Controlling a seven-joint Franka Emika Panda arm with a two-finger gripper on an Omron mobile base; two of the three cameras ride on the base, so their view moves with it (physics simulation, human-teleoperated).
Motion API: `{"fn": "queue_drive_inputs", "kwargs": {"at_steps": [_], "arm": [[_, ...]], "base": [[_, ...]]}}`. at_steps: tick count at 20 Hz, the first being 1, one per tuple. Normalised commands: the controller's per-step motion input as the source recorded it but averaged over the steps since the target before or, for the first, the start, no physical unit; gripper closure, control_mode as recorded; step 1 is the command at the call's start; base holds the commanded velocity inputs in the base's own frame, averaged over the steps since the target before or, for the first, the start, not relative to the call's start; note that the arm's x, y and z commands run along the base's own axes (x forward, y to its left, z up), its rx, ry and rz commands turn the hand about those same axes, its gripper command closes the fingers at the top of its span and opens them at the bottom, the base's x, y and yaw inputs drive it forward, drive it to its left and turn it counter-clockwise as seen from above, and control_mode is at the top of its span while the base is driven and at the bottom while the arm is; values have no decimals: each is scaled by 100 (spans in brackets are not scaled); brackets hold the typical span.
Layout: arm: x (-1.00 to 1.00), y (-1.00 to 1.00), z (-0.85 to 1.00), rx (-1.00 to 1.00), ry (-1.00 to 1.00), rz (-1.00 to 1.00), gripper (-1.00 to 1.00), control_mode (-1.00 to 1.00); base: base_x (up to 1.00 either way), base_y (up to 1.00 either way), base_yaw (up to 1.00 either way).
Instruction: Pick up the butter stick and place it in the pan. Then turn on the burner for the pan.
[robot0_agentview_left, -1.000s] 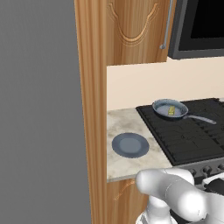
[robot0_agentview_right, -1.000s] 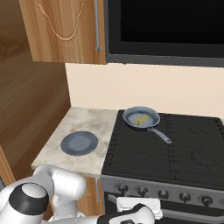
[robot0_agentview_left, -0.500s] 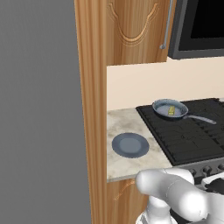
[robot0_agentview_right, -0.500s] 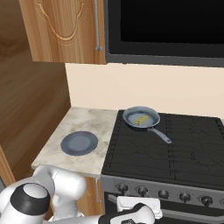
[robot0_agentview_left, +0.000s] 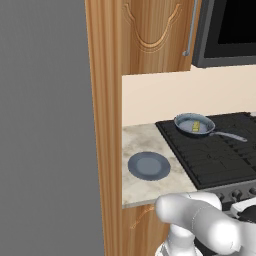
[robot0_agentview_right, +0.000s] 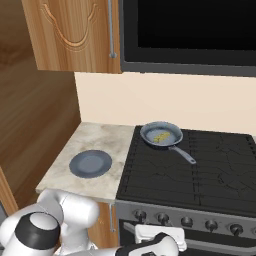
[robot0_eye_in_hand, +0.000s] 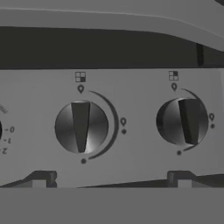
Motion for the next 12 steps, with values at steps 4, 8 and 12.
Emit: {"fn": "queue_drive_inputs", "kwargs": {"at_steps": [4, 8, 12], "arm": [[4, -4, -4, 2, 0, 0, -100, -100], [6, -2, -4, 1, 0, 0, -100, -100], [8, -1, -5, 2, 0, 0, -100, -100]], "base": [[0, 0, 0], [0, 0, 0], [0, 0, 0]]}}
